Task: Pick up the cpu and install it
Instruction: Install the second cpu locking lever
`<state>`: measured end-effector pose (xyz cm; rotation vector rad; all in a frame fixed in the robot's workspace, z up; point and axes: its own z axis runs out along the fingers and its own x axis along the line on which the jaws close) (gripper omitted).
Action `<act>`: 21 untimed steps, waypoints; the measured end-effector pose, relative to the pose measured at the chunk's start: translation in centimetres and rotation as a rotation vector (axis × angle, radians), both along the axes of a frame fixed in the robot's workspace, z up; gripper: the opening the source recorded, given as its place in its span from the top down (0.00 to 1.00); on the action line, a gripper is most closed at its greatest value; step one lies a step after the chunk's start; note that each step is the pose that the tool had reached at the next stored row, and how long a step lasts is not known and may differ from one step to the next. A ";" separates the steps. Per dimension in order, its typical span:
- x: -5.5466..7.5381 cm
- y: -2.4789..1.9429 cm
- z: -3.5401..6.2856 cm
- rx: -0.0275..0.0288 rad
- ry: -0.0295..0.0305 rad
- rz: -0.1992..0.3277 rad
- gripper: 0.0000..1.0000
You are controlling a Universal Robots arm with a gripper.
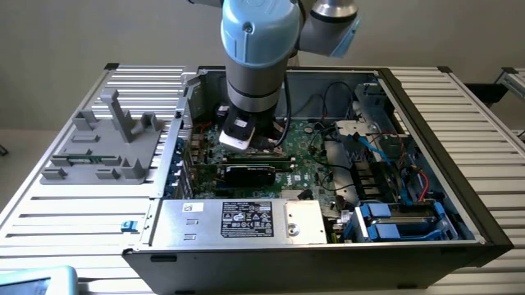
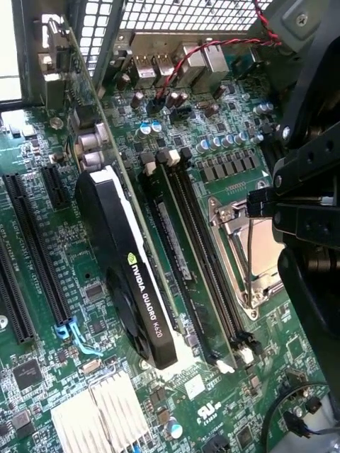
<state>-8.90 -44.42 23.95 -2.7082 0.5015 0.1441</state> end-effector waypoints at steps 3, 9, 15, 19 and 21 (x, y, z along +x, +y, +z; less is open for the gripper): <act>-0.1 0.12 -0.47 -0.0005 0.0002 0.001 0.89; -0.7 0.46 -1.23 -0.0022 0.0001 0.003 0.89; -0.8 0.51 -1.71 -0.0080 0.0004 0.006 0.89; -0.9 0.51 -2.08 -0.0125 0.0006 0.010 0.89; -0.9 0.51 -2.33 -0.0151 0.0006 0.011 0.89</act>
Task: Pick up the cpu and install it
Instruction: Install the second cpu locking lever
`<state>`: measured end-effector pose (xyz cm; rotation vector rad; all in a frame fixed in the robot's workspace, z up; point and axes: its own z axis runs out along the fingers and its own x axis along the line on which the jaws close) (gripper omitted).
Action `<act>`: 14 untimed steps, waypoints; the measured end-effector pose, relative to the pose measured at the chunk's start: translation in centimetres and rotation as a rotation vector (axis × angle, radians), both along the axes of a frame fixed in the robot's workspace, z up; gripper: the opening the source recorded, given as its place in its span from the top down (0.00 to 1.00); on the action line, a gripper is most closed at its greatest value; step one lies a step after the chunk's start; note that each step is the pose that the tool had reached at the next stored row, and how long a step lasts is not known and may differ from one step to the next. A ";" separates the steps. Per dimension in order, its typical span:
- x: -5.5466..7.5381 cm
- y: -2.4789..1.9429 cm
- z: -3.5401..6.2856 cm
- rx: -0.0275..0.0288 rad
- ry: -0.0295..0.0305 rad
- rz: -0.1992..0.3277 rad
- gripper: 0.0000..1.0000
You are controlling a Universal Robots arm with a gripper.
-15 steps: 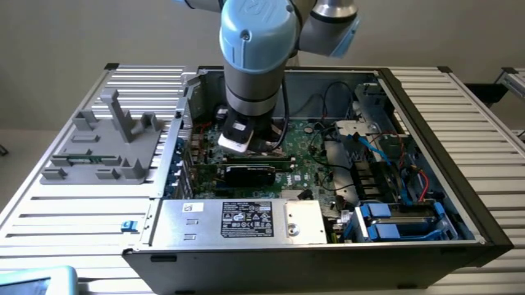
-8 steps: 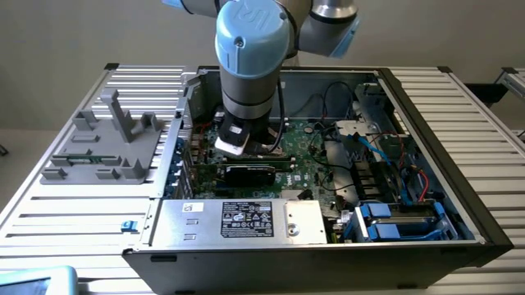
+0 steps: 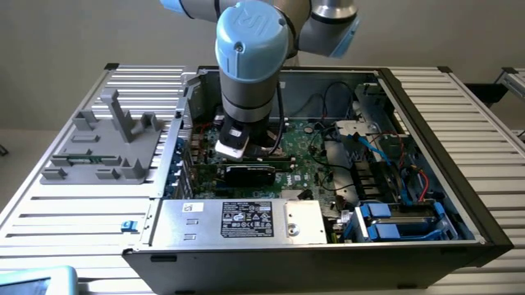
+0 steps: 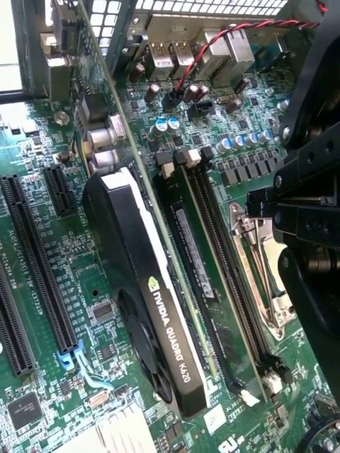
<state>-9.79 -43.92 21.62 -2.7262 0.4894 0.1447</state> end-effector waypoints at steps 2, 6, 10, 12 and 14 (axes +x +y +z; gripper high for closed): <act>0.0 0.00 -0.28 -0.0027 0.0000 0.002 0.89; -0.1 0.00 -0.79 -0.0073 -0.0002 0.006 0.89; -0.3 0.00 -1.12 -0.0105 -0.0001 0.010 0.89; -0.4 0.00 -1.26 -0.0124 -0.0001 0.012 0.89; -0.4 0.02 -1.35 -0.0145 0.0000 0.013 0.89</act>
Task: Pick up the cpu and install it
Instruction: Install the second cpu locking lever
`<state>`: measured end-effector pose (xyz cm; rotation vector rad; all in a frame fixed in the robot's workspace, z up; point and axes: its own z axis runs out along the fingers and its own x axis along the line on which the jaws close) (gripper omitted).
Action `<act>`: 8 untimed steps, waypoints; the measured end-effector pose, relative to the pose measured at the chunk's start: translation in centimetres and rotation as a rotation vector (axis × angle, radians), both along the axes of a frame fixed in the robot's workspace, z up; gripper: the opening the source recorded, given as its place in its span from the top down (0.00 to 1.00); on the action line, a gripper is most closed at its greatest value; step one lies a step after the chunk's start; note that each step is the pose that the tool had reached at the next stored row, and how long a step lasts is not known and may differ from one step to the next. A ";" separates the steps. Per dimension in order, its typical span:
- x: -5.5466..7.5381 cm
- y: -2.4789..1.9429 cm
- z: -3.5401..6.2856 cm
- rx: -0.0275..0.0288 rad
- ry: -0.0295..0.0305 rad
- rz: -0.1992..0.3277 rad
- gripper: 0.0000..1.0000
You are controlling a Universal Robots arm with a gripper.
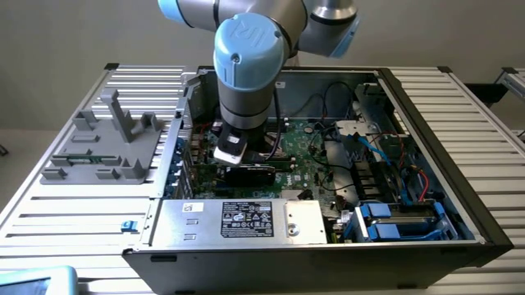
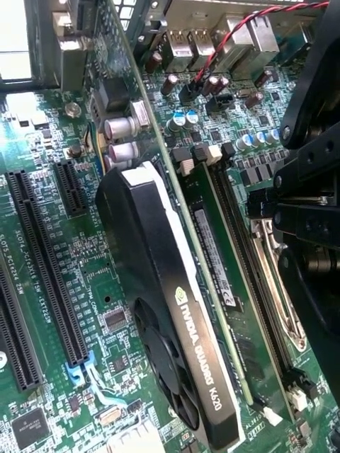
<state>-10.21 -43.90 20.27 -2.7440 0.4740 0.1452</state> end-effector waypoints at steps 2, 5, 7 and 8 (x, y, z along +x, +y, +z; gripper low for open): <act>-0.1 0.02 -0.09 -0.0019 -0.0002 0.001 0.89; -0.2 0.08 -0.16 -0.0034 -0.0001 0.004 0.89; -0.3 0.14 -0.20 -0.0035 -0.0002 0.006 0.89; -0.3 0.19 -0.21 -0.0039 0.0000 0.007 0.89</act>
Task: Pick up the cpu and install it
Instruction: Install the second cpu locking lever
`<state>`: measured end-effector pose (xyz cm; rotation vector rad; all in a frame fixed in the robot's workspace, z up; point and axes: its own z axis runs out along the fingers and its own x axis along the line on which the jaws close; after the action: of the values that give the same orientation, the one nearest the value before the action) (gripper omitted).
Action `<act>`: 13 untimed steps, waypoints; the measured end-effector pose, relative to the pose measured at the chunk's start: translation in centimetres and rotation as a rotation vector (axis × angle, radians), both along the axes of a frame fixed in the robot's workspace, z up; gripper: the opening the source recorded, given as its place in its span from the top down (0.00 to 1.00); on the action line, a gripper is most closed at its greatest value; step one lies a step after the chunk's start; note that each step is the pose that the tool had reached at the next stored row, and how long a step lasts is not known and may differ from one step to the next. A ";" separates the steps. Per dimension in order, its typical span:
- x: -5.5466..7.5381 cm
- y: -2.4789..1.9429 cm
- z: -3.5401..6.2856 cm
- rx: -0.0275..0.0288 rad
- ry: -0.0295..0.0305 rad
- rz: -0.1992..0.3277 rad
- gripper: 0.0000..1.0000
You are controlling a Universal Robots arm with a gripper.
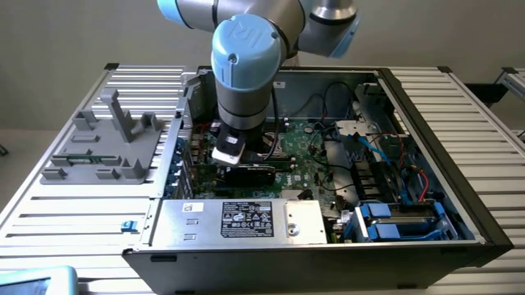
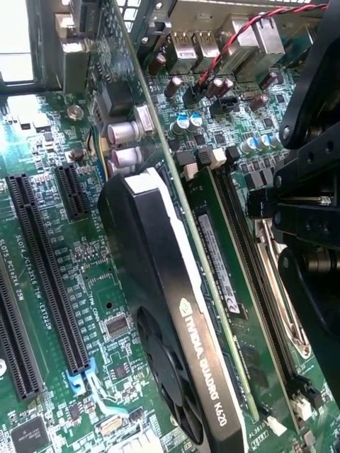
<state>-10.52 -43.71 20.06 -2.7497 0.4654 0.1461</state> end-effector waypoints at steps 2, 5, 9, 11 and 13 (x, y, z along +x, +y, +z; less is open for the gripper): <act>0.0 0.11 -0.02 -0.0001 0.0000 0.002 0.89; 0.0 0.22 -0.08 0.0000 -0.0001 0.003 0.89; 0.0 0.37 -0.22 -0.0005 0.0000 0.005 0.89; 0.0 0.43 -0.31 -0.0008 0.0000 0.006 0.89; 0.0 0.50 -0.41 -0.0011 -0.0001 0.008 0.89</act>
<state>-10.55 -43.20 19.66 -2.7528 0.4551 0.1477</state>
